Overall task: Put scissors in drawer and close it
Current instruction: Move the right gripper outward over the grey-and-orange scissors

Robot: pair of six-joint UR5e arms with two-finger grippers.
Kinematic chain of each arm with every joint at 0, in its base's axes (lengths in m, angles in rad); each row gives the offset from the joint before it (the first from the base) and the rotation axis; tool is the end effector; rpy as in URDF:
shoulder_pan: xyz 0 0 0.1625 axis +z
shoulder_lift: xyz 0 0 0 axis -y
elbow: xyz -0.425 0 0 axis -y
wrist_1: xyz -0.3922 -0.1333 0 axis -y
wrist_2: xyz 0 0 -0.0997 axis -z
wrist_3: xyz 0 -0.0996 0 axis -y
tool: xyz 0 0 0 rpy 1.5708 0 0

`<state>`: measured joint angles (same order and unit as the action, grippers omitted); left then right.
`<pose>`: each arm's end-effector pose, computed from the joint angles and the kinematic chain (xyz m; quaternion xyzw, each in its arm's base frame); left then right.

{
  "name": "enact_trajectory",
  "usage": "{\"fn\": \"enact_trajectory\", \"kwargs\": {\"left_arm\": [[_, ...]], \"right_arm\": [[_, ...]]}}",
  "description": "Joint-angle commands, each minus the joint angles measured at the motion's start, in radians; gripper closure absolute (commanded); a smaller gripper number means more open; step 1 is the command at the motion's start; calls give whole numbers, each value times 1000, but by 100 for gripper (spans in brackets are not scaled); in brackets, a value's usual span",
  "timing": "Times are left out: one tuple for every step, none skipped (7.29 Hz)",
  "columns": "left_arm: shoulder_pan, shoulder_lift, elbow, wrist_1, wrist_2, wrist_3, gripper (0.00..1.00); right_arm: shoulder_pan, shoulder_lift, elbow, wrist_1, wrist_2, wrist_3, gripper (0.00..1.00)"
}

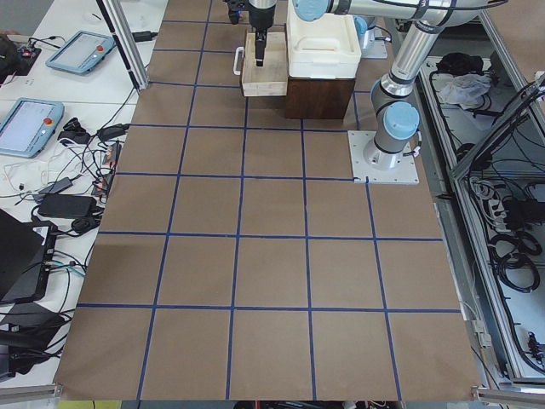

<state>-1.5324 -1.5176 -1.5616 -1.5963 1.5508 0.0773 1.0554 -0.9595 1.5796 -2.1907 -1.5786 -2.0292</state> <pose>-0.1171 -0.4770 0.5155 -0.0196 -0.9996 0.0190 0.0089 -0.2114 -0.6420 0.1830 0.6867 -0.7270 -0.0038 0.0011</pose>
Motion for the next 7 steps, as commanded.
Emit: {"fn": "enact_trajectory", "kwargs": {"left_arm": [[0,-1,0,-1,2,1,0],[0,0,0,-1,0,1,0],[0,-1,0,-1,0,1,0],[0,-1,0,1,0,-1,0],[0,-1,0,-1,0,-1,0],[0,0,0,1,0,-1,0],[0,0,0,-1,0,-1,0]], "right_arm": [[0,8,3,-29,-4,-11,8],[0,10,3,-27,-9,-19,9],[0,10,3,-21,-11,-22,14],[0,10,3,-18,-11,-22,15],[0,8,7,-23,-11,-17,16],[0,10,13,-26,-11,-16,22],[0,10,13,-26,-12,-16,30]]}}
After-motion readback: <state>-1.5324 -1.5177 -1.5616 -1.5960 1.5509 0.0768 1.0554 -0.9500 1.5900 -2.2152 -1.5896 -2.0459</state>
